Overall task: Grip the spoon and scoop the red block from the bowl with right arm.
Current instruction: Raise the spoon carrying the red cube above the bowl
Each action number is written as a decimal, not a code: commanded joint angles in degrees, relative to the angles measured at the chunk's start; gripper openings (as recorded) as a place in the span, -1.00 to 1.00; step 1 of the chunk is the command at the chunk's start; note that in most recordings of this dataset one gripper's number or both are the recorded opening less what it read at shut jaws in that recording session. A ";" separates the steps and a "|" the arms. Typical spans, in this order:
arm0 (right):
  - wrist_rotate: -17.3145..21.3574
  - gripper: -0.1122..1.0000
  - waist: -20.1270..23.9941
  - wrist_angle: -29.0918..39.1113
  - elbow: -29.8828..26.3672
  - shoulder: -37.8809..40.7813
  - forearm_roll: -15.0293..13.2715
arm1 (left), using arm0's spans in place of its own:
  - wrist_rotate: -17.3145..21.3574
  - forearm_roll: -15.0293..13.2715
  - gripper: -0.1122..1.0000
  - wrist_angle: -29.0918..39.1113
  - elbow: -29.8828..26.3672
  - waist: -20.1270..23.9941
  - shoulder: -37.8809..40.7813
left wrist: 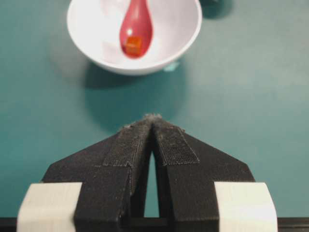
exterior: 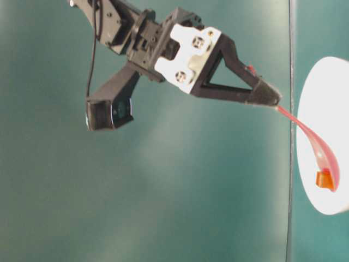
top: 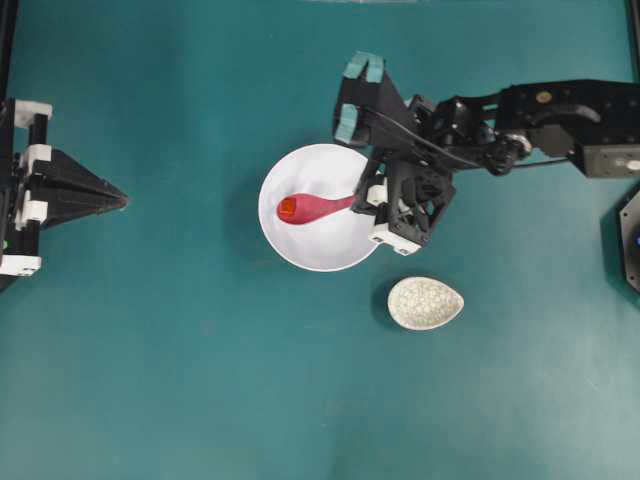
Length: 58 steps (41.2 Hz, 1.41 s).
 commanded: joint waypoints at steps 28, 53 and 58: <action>0.09 -0.38 1.76 -8.26 8.26 -9.05 0.18 | -0.44 0.18 -0.80 -0.44 -1.67 0.09 0.26; -0.09 -0.38 1.76 -9.84 8.88 -13.18 0.18 | -0.62 0.09 -0.80 -0.44 -1.85 0.09 0.26; 0.09 -0.38 1.76 -9.84 8.70 -14.06 0.18 | -0.62 0.18 -0.80 -0.44 -1.93 0.09 0.26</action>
